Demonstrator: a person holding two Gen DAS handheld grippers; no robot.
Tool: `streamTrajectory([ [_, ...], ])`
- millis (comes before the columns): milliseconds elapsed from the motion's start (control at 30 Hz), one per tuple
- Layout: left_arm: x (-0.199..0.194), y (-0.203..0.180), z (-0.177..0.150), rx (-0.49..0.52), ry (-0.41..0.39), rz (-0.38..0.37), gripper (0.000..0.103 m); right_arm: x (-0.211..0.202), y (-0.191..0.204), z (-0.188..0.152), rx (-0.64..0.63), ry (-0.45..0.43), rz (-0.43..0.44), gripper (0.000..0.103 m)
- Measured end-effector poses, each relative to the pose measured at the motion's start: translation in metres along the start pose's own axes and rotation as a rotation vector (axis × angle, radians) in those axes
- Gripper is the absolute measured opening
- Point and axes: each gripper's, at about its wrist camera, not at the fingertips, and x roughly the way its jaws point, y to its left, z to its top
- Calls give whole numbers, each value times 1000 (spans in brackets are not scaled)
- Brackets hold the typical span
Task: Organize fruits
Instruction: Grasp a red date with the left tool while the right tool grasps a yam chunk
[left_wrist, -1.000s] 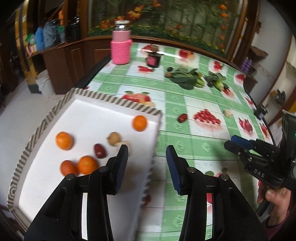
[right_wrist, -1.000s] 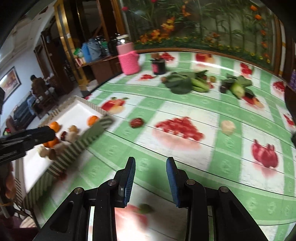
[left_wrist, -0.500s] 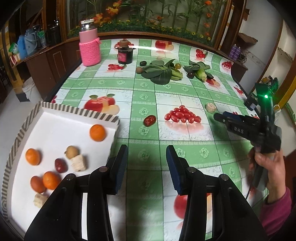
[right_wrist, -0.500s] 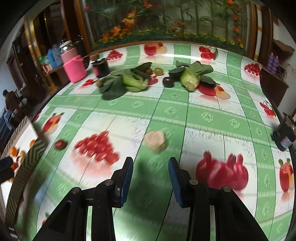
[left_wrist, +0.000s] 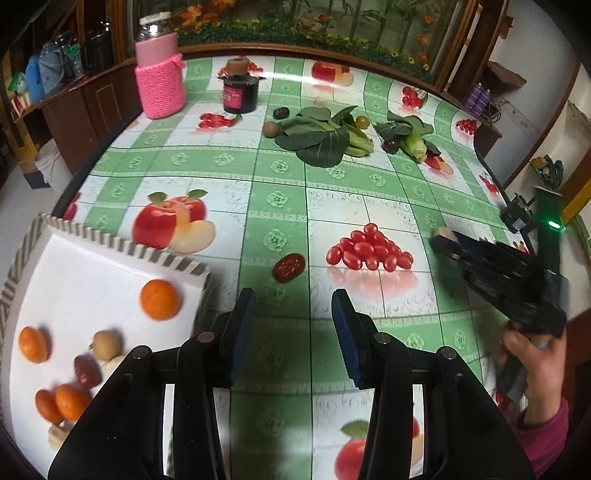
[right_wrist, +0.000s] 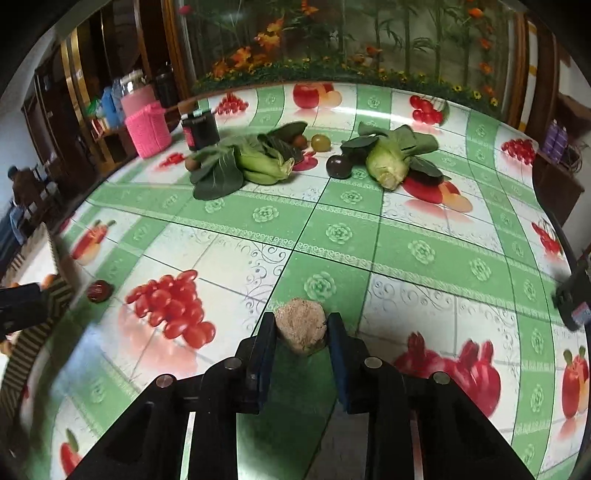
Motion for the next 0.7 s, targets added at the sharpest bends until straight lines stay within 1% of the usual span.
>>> streamTrajectory([
  [33, 4, 0, 2, 3, 6, 6, 42, -5, -2, -1, 11, -10, 9, 27],
  [100, 13, 1, 9, -1, 18, 18, 42, -20, -10, -3, 68, -36, 55, 27],
  [167, 21, 3, 15, -28, 27, 16, 42, -26, -13, -5, 95, -57, 87, 27],
  [267, 30, 2, 21, -55, 49, -4, 42, -26, -15, -7, 109, -56, 103, 27],
  [367, 35, -2, 22, -54, 52, 11, 42, -20, -14, -7, 118, -38, 133, 27],
  [567, 45, -9, 20, -45, 72, 21, 42, -21, -13, -9, 113, -41, 153, 27],
  [633, 47, -11, 20, -44, 67, 23, 42, -21, -13, -9, 113, -39, 156, 27],
  [700, 49, -9, 21, -63, 66, 5, 42, -20, -13, -10, 111, -34, 157, 27],
])
